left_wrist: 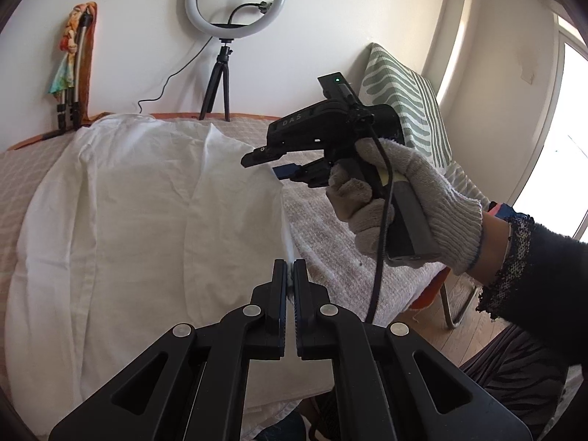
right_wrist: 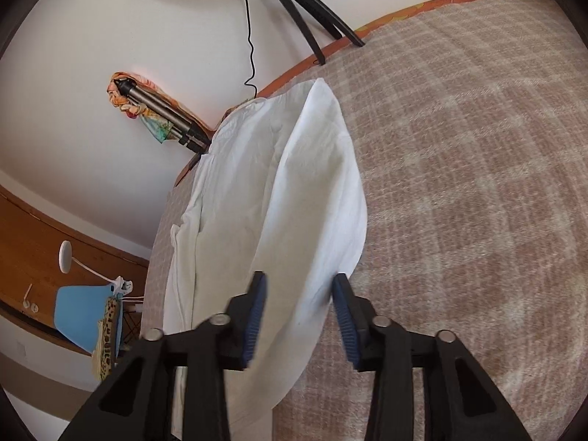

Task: Fold small clothes

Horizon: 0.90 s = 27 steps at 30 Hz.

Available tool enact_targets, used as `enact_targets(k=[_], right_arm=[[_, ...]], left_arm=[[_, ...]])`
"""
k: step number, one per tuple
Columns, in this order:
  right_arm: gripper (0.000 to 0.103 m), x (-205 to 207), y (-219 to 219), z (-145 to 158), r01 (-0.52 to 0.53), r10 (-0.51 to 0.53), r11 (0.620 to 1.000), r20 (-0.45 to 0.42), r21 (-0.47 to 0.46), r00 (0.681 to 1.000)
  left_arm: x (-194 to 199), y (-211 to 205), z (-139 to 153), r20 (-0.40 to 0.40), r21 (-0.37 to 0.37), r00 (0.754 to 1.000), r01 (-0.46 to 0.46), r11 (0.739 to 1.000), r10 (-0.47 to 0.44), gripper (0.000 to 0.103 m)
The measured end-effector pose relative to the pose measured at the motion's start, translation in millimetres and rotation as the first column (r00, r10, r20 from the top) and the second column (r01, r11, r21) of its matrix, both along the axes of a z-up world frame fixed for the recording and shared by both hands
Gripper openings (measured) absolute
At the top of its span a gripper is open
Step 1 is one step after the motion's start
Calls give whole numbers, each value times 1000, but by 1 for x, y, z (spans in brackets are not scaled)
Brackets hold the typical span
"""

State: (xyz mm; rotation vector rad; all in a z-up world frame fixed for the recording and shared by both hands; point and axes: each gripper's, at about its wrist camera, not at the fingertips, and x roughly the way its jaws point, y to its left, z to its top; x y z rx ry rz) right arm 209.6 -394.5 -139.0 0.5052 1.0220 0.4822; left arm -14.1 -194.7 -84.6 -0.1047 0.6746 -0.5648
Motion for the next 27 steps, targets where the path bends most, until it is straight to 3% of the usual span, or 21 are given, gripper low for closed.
enact_targets(k=[3,6,17,27], right_arm=[[6,6,17,9,-6,7,999,19,-47,1000],[2,6,43,27,-49,58,992,75,-115,996],[0,2,140,39,-187,229,940,124,-286,965],[0,7,219,4,-279,327,882,67,-380,943]], left_arm=[[-1,11,-1,-3,-10,1000,-9,1000,9,2],[-2,25,-2,-22,-35,1000,-24,999,23,2],[-15,72,-8,-73,-89,994,-89,992,83,2],[-16,109,-30,-141,-57,979,-159,986,150,2]])
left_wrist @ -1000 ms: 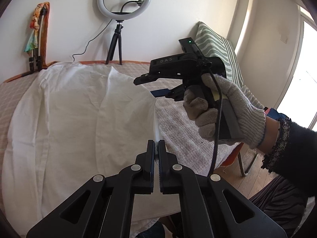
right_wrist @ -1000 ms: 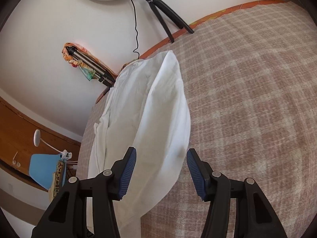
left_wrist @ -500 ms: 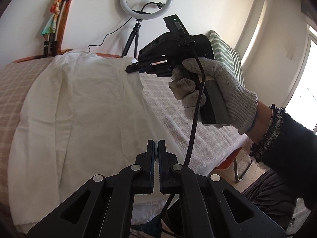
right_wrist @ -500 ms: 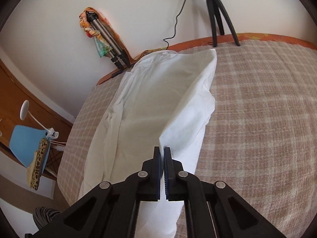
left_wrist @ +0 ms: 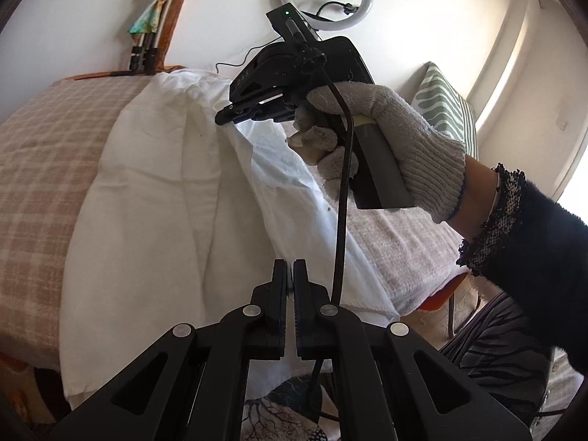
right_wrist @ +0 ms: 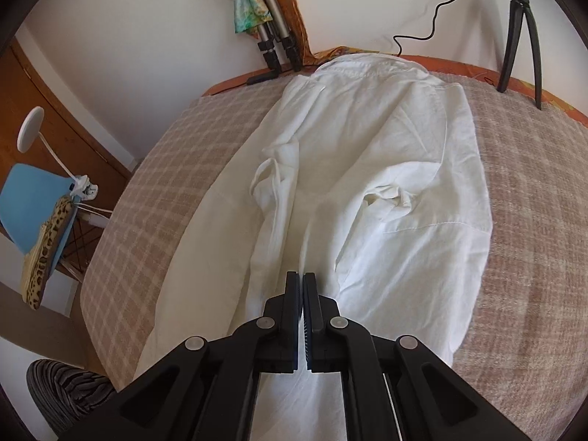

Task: Fold small clothes

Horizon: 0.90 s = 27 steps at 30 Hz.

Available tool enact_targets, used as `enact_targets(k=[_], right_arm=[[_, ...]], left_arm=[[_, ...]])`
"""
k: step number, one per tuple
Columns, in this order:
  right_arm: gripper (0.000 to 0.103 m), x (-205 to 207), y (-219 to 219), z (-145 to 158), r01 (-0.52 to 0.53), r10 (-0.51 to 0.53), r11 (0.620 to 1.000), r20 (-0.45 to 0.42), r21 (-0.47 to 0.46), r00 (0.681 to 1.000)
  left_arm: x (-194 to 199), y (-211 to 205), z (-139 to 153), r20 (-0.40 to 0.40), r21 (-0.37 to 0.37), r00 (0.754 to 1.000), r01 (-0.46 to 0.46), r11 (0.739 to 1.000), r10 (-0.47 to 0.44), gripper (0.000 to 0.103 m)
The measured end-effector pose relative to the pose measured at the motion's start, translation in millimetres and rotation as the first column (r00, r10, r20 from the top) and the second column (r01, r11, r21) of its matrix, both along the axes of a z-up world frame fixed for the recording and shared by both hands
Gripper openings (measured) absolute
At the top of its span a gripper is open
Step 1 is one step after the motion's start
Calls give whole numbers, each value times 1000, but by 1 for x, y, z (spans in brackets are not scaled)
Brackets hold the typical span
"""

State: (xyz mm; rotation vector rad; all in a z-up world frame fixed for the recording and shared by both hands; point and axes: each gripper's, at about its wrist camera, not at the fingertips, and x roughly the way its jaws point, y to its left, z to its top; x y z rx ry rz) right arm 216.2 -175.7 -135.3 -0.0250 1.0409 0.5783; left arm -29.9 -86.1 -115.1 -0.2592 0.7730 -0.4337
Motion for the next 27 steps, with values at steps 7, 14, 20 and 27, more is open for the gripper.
enact_targets(k=[7,14,20,27], right_arm=[[5,4,3,-11,9,-9,1000,-26,0,1000],[33,-29,-37,33,-3,-1,995,38,104,999],[32,-89,-94,41,15,-19,999,89,44,996],[25,-144,-110,-1,-5,7,999,52,-35,999]], left_arm=[[2,5,-3,-21,3,1000,22,1000,-22,2],[-20,12,15,-18,26,994,113,993,-112,12],[-37,51,37,44,108,993,105,989,-110,12],[1,82,25,31,234,999,33,972,-42,12]])
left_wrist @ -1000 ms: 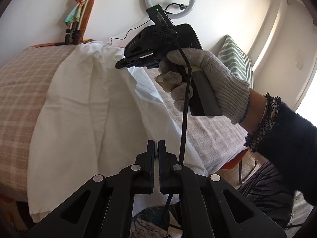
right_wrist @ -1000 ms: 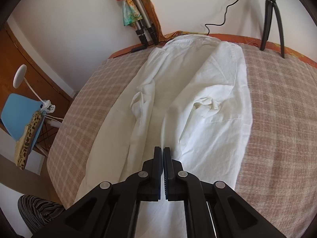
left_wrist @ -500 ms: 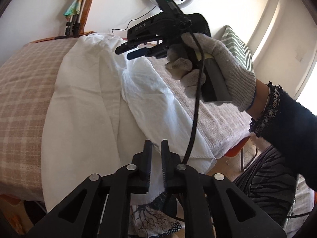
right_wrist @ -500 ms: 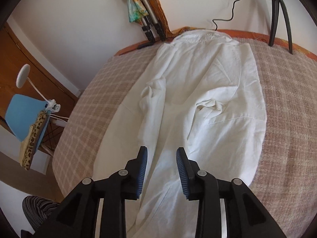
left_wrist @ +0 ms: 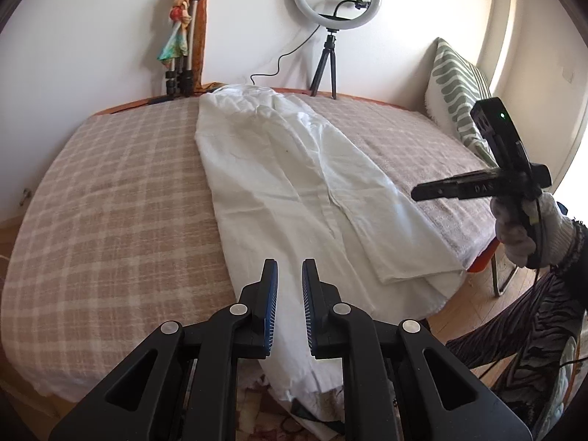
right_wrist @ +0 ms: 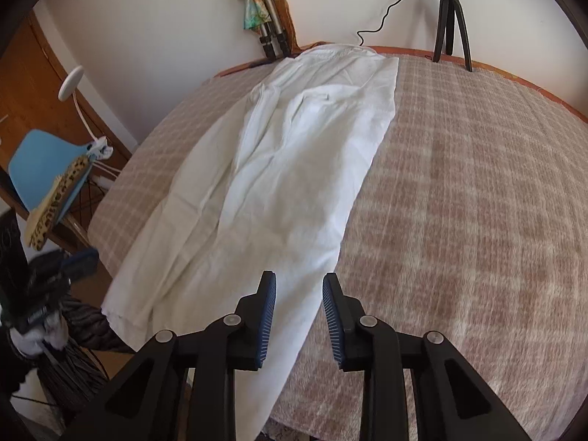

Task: Fold small clothes
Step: 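Open both grippers and withdraw them from the folded shirt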

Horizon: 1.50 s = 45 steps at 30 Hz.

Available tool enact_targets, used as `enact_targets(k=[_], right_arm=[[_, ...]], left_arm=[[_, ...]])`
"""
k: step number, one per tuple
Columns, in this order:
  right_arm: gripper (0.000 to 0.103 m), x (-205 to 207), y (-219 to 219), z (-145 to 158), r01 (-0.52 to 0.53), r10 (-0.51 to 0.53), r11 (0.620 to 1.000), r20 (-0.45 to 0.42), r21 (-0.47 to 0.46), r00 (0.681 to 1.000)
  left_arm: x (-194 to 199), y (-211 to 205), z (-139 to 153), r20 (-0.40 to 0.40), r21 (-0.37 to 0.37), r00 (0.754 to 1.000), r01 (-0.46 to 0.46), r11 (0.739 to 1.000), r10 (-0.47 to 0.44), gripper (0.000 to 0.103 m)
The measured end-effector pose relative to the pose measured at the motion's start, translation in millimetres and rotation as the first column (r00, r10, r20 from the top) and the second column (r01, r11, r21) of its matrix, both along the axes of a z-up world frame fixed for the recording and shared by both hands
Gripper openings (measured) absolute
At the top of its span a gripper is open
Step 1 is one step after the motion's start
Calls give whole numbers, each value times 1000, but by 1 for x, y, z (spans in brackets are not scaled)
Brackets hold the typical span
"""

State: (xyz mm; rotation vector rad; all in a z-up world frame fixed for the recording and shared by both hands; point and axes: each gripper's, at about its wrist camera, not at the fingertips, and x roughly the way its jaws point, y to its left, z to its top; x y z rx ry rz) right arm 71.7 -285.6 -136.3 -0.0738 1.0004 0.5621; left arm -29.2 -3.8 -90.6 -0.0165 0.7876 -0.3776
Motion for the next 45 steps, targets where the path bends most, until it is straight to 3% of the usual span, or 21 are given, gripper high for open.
enact_targets(k=[2,9,12,14,16,17,19,24,28,34,36,37,39,45], right_arm=[[20,-8,1,-11,-8,8,1000,-14,-14,1000],[18,-28,10,-24,-49,49,996,-12,-80,999],[18,-33,6,-25,-65,63,995,-27,-71,998],[22,-37,3,-22,-77,75,996,-31,-50,997],[32,-40,-3,-18,-67,66,998,-34,-18,997],[38,-42,-7,-17,-65,65,998,-40,8,997],[38,-45,-13,-17,-79,84,995,-74,65,994],[41,-56,-22,-26,-85,115,981,-169,176,979],[41,-60,-28,-33,-79,140,965,-233,251,962],[41,-53,-36,-40,-44,141,948,-293,316,946],[41,-53,-39,-42,-47,147,948,-300,316,943],[41,-53,-39,-44,-49,150,947,-304,317,941],[41,-53,-37,-44,-48,153,945,-308,324,939],[42,-50,-29,-46,-48,169,937,-327,347,930]], left_arm=[[9,-7,-8,1,45,1000,15,999,-15,12],[7,-39,-40,-104,73,987,129,989,-121,12],[-6,-41,-42,-83,98,988,141,985,-133,12],[-8,-33,-36,-97,67,987,135,989,-129,12],[-11,-18,-29,-104,27,991,93,995,-89,14],[-12,-11,-26,-109,12,991,73,997,-72,28],[-14,7,-23,-128,-34,991,28,999,-32,43],[-14,45,-29,-244,-130,969,-84,988,50,44],[-13,62,-37,-305,-218,951,-124,968,53,44],[-6,64,-53,-376,-358,926,-166,919,20,40],[-2,60,-59,-394,-377,919,-168,911,7,31],[-1,58,-58,-388,-381,922,-167,909,7,29],[1,51,-58,-393,-401,919,-135,906,-37,16],[0,39,-52,-376,-385,924,-89,918,-69,11]])
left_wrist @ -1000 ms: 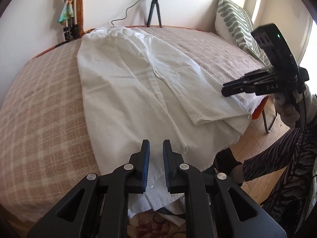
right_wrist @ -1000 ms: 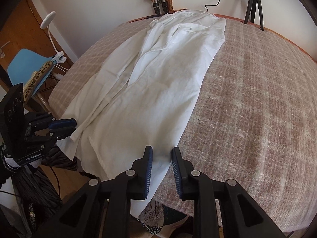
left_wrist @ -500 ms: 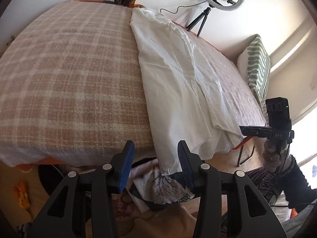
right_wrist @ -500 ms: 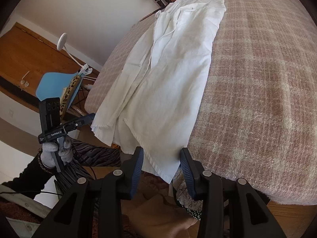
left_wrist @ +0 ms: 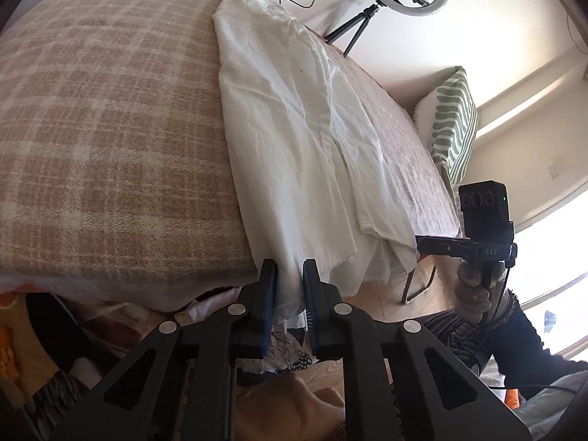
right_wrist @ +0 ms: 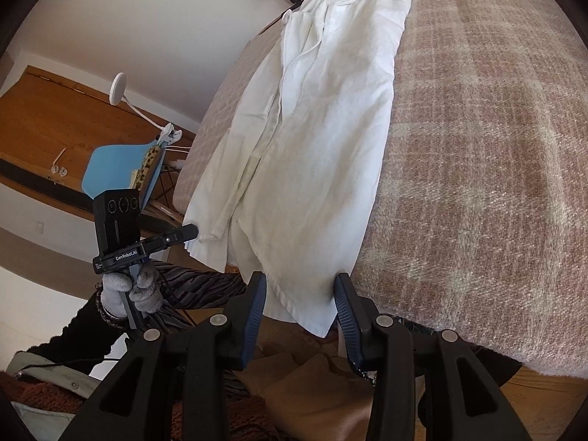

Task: Fold small clothes

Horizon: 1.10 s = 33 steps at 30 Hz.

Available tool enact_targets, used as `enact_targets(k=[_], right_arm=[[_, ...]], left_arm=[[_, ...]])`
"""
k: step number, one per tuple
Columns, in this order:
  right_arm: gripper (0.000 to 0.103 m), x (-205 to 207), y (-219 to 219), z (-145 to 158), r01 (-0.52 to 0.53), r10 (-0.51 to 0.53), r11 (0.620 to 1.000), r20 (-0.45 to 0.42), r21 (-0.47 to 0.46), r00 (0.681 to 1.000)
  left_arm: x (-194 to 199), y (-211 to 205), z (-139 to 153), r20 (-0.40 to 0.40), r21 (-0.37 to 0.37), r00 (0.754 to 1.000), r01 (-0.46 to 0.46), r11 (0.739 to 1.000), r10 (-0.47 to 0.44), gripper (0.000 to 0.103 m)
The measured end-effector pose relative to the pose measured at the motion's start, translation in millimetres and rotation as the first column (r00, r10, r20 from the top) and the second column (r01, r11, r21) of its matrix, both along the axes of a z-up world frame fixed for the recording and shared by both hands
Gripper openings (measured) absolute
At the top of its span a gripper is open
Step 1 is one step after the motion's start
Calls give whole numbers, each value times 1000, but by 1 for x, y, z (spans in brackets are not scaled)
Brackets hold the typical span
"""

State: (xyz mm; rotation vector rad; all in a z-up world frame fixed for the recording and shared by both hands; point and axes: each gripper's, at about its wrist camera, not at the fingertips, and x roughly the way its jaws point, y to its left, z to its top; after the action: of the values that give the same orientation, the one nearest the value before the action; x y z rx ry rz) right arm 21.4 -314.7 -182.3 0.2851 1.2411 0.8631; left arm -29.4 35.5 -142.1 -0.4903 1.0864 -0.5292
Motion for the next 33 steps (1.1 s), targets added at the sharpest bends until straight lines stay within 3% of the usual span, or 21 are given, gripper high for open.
enact_targets(k=[3,6,9,10,12,18,19,20,22,24,33], right_arm=[[41,3,1,-1,-2,2,1000,-8,9,1000],[32,3,1,-2,1,-1,1000,-5,-4,1000],[32,1,-5,2,-5,5,1000,7,-8,1000],[34,0,-7,3,-6,6,1000,16,-14,1000],[48,0,-12,2,2,-2,1000,-8,-7,1000],[47,1,-10,-12,-2,3,1000,-76,6,997],[45,1,-6,-13,-12,12,1000,-81,3,997],[34,0,-1,-13,-21,22,1000,-82,7,996],[29,-1,5,-11,-34,35,999,-74,21,997],[17,-1,8,-6,-42,44,999,-50,35,998],[9,14,8,23,-14,10,988,27,152,1000]], left_arm=[[-2,1,1,2,4,1000,1,1000,-1,8],[-1,0,3,5,-1,1000,5,1000,-5,7],[-1,3,4,20,13,1000,16,1000,-16,7],[-1,3,3,20,16,1000,17,1000,-17,7],[1,4,-1,7,15,1000,21,1000,-22,8],[3,7,-9,-22,4,1000,20,1000,-20,14],[3,6,-7,-15,6,999,29,1000,-29,13],[3,3,-6,-9,18,999,41,999,-41,13],[4,-1,-1,7,24,999,53,998,-53,9],[4,-2,3,13,2,999,53,999,-53,7],[27,-4,37,88,-84,995,45,995,-38,5]])
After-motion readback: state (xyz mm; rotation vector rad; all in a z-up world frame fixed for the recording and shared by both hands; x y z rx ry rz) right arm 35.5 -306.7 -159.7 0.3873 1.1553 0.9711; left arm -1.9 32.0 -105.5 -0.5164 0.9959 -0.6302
